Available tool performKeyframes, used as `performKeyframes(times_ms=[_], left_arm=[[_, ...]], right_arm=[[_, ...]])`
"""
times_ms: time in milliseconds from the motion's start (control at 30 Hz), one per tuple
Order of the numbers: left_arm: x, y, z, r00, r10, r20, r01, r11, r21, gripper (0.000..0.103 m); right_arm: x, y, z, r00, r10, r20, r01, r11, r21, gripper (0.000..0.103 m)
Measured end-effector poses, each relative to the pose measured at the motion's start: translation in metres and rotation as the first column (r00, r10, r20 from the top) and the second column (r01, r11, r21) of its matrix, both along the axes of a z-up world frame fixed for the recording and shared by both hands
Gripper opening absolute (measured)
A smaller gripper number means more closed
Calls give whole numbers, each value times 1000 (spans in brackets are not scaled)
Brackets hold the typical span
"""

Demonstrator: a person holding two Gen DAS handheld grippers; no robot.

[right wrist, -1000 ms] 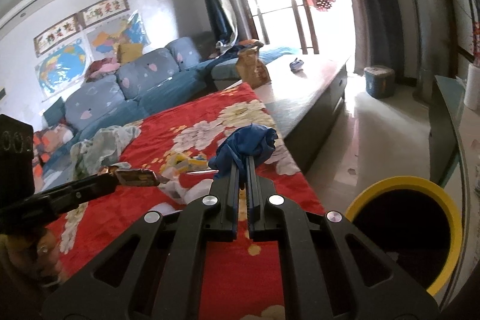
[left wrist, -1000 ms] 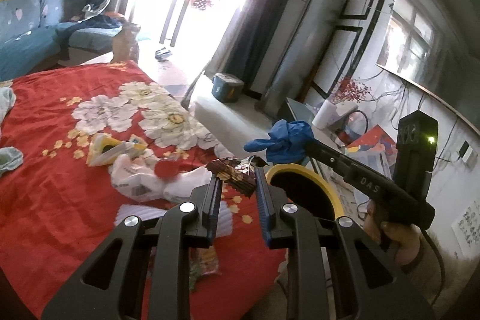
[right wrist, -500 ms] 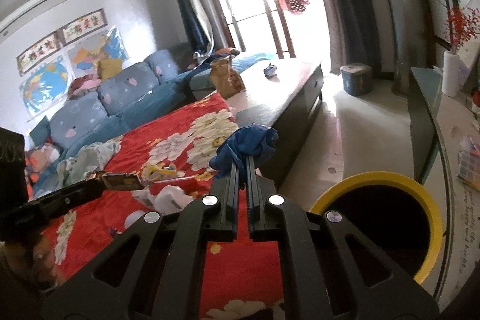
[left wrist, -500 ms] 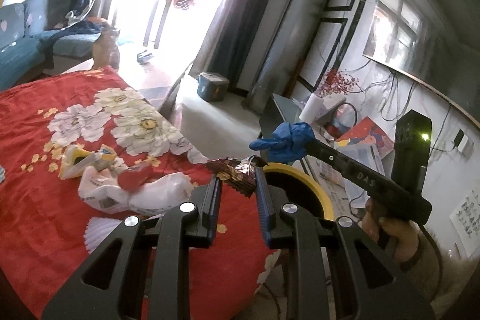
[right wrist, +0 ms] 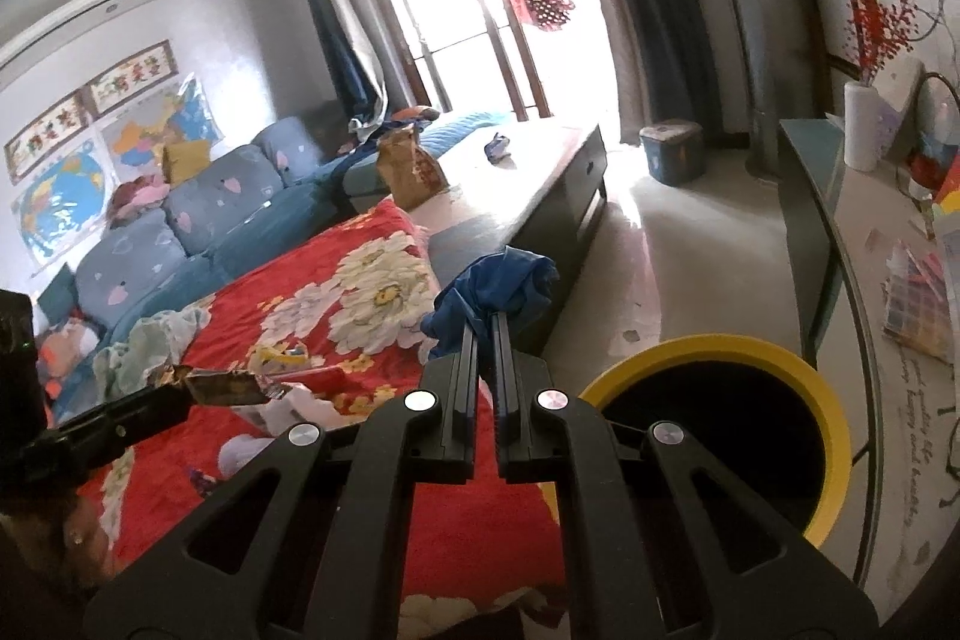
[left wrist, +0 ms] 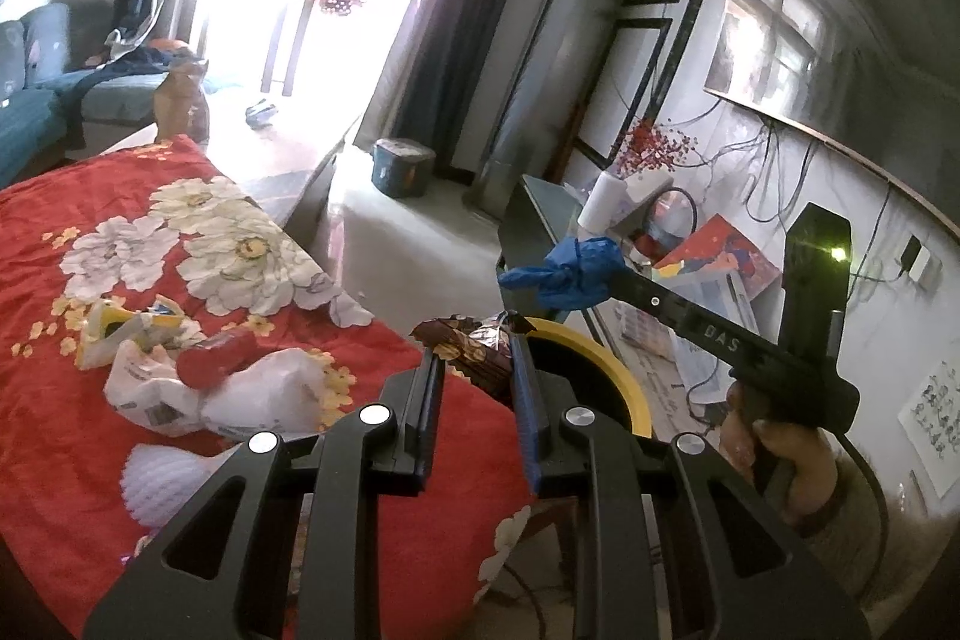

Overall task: Collect trash
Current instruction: 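Carry the blue cloth and candy wrapper over the yellow-rimmed bin with both tools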

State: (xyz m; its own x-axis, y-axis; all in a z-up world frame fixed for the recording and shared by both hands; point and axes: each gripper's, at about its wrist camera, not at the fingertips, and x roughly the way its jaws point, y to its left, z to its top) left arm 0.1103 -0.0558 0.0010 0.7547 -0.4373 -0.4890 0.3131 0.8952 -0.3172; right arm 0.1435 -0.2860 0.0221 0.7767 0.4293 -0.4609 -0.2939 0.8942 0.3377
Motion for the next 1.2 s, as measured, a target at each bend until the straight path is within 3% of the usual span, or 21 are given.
performKeyframes(times_ms=[1200], left_arm=[[34, -94, -41, 988, -136, -78, 143, 986, 90, 21]], right_arm=[[20, -77, -49, 975, -196, -102, 197, 980, 1, 2]])
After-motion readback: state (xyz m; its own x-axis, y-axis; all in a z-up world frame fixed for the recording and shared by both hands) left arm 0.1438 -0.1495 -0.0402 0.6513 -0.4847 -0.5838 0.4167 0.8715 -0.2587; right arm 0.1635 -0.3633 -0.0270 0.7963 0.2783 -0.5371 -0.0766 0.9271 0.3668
